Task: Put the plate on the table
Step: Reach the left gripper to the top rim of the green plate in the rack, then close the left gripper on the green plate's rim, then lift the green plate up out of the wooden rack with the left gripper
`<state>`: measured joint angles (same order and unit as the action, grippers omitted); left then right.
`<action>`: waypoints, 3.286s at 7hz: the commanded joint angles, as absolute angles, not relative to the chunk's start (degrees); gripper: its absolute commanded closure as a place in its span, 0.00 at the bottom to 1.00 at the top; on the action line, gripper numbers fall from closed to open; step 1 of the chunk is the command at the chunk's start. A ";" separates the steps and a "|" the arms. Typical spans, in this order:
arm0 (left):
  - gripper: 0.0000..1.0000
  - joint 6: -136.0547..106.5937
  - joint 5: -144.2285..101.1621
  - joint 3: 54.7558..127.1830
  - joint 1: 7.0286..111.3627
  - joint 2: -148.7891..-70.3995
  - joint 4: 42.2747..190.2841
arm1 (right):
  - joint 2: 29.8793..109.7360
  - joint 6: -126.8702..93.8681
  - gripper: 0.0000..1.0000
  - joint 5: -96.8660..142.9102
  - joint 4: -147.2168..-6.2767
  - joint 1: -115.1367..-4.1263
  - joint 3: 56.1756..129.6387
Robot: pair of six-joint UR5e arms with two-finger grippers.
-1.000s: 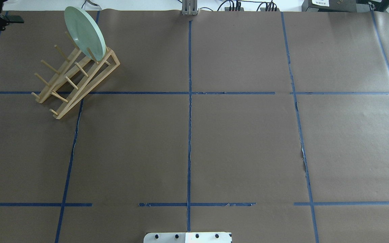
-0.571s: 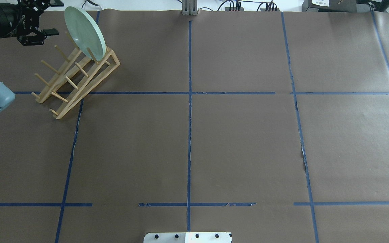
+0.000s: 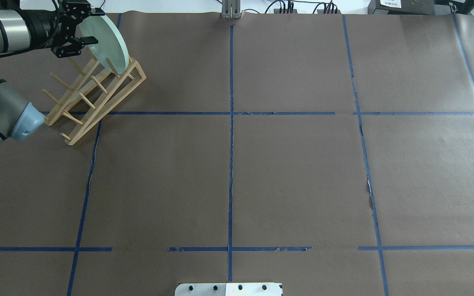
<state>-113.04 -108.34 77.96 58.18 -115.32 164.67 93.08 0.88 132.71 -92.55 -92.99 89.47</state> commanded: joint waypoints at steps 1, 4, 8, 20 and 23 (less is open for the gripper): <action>0.48 -113.03 -107.84 77.17 58.01 -115.93 164.62 | 93.08 0.88 0.00 132.71 -92.55 -92.99 89.47; 0.58 -112.94 -107.84 76.82 58.01 -116.10 164.62 | 93.08 0.88 0.00 132.71 -92.55 -92.99 89.47; 0.59 -112.85 -107.84 75.94 58.01 -116.98 164.62 | 93.08 0.88 0.00 132.71 -92.55 -92.99 89.47; 1.00 -110.04 -112.32 78.47 62.57 -117.16 164.09 | 93.08 0.88 0.00 132.71 -92.55 -92.99 89.47; 1.00 -110.83 -120.91 79.80 68.71 -117.16 164.62 | 93.08 0.88 0.00 132.71 -92.55 -92.99 89.47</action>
